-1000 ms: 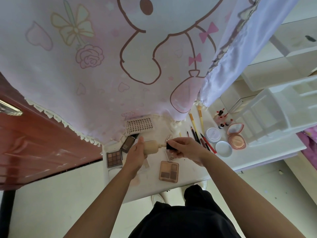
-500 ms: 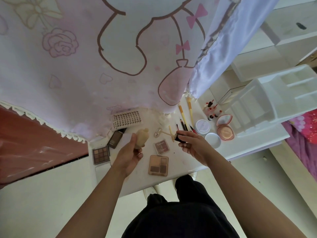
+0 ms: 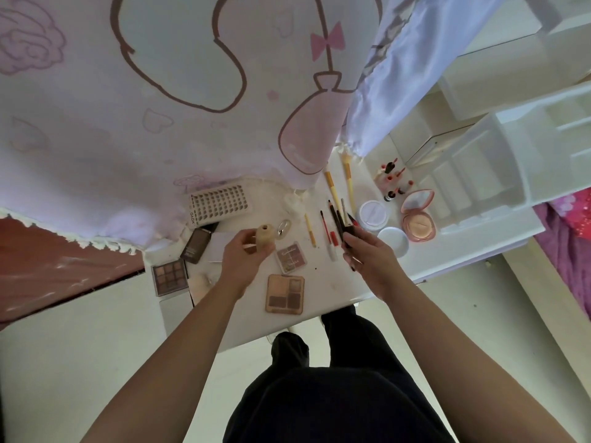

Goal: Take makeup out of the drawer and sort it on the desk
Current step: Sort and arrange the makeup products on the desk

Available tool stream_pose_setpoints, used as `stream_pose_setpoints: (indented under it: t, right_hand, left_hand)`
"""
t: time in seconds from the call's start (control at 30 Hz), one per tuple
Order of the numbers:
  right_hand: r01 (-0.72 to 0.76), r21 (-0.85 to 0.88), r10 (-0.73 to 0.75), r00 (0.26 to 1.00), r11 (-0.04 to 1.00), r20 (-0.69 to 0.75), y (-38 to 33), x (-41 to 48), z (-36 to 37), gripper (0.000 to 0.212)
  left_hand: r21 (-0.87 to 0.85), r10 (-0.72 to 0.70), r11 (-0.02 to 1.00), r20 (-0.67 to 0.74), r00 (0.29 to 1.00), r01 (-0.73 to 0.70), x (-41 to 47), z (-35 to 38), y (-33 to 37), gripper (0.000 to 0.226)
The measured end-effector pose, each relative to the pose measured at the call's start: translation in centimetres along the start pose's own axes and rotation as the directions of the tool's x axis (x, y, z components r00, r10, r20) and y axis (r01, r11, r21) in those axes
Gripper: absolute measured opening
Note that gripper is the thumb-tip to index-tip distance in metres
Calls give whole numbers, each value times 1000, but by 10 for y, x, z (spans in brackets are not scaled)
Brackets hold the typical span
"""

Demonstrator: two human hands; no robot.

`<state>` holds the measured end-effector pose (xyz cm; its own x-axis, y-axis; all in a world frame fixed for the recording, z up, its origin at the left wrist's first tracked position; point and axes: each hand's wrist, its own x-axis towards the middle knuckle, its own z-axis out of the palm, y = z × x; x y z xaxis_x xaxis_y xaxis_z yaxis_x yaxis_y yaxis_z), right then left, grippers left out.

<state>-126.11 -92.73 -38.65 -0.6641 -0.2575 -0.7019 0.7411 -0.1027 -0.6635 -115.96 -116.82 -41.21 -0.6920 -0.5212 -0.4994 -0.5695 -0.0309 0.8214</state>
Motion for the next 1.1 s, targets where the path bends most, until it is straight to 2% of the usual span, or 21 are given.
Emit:
stream_pose_setpoints:
  t: [0.2, 0.33, 0.43, 0.53, 0.67, 0.83, 0.97, 1.1]
  right_hand:
    - [74, -231, -102, 988, 970, -113, 1, 8, -4, 35]
    - [115, -372, -190, 966, 921, -174, 1, 13, -15, 31]
    - [137, -467, -245, 953, 874, -178, 1, 13, -26, 29]
    - [133, -580, -267, 952, 804, -151, 7, 11, -34, 29]
    - [160, -654, -258, 964, 740, -56, 29, 8, -38, 27]
    - [171, -776, -303, 952, 607, -28, 58, 1, -30, 25]
    - [151, -782, -356, 930, 604, -96, 68, 3, -20, 21]
    - [132, -792, -350, 931, 596, -108, 70, 9, -13, 22]
  left_hand:
    - [219, 168, 960, 55, 984, -176, -1, 24, 6, 37]
    - [271, 175, 939, 161, 971, -214, -10, 51, 9, 36]
    - [356, 185, 892, 274, 944, -279, -16, 75, 7, 32]
    - [443, 162, 844, 326, 931, -302, -20, 89, 0, 33]
    - [479, 155, 827, 309, 939, -294, -17, 90, -10, 30]
    - [499, 202, 803, 287, 936, -326, -11, 88, -12, 31]
    - [497, 196, 804, 295, 935, -326, -11, 86, -14, 37]
    - [502, 174, 810, 288, 942, -303, -22, 73, -22, 54]
